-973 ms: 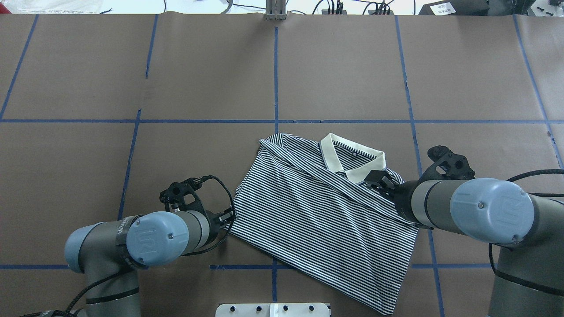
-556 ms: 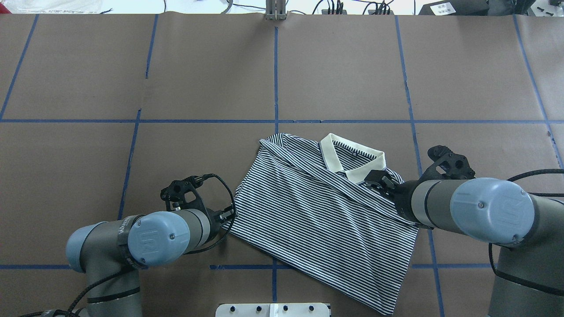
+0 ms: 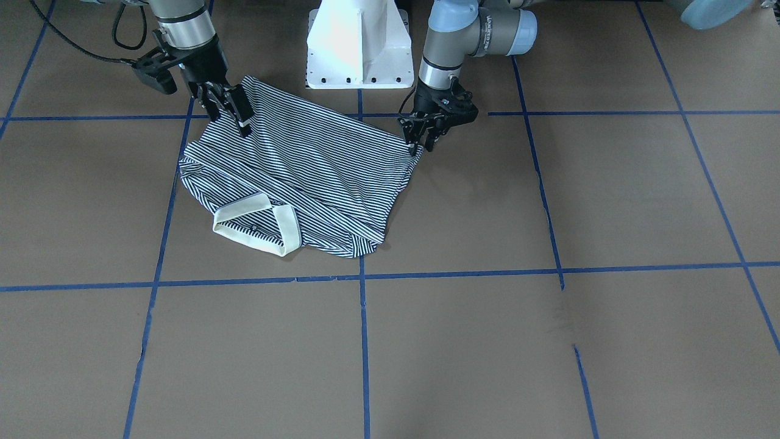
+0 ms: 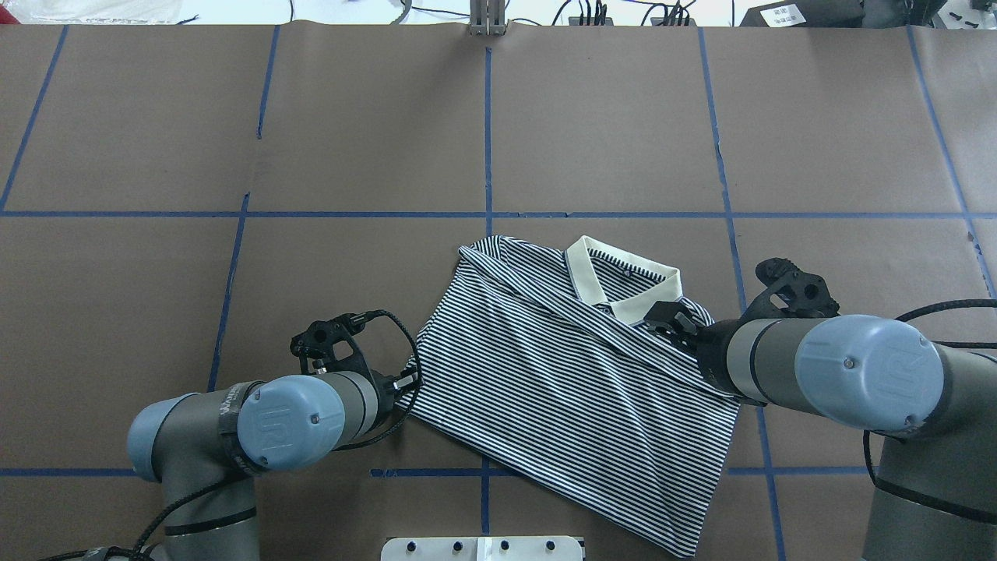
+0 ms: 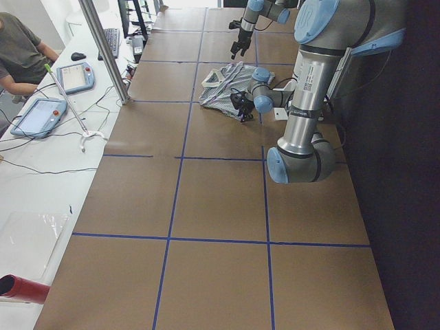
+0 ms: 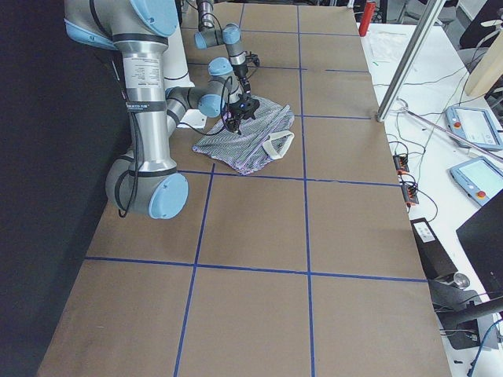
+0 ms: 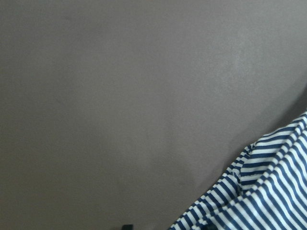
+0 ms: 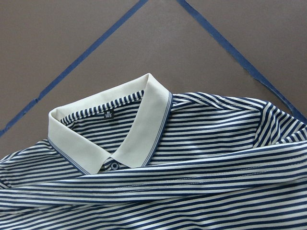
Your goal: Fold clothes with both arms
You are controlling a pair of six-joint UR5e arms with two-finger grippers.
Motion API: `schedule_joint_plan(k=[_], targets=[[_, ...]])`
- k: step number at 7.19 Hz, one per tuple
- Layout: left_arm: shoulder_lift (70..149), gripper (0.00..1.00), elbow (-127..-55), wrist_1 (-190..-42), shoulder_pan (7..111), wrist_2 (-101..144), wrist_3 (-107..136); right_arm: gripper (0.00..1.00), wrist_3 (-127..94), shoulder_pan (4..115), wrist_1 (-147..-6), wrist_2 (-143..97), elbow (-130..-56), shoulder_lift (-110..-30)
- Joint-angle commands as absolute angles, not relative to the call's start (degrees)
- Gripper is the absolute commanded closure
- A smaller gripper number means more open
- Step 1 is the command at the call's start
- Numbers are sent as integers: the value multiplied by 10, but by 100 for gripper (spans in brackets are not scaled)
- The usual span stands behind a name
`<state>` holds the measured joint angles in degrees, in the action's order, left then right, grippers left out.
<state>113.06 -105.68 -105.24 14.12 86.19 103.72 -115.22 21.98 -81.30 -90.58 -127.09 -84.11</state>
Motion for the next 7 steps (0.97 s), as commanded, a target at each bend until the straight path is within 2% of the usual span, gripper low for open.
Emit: schedule_joint_plan(k=[1,4,7], targets=[[1133,100,-1060,-1051,142,863,1037,0,-1152,220,-813,-906,-1271,-841],[1127,100,-1077,-1019,169,860,982,0,-1152,219,-813,-904,-1259,-835],[1135,100,-1048,-1028,289,864,812,0,-1152,219,-813,-906,-1262,-835]])
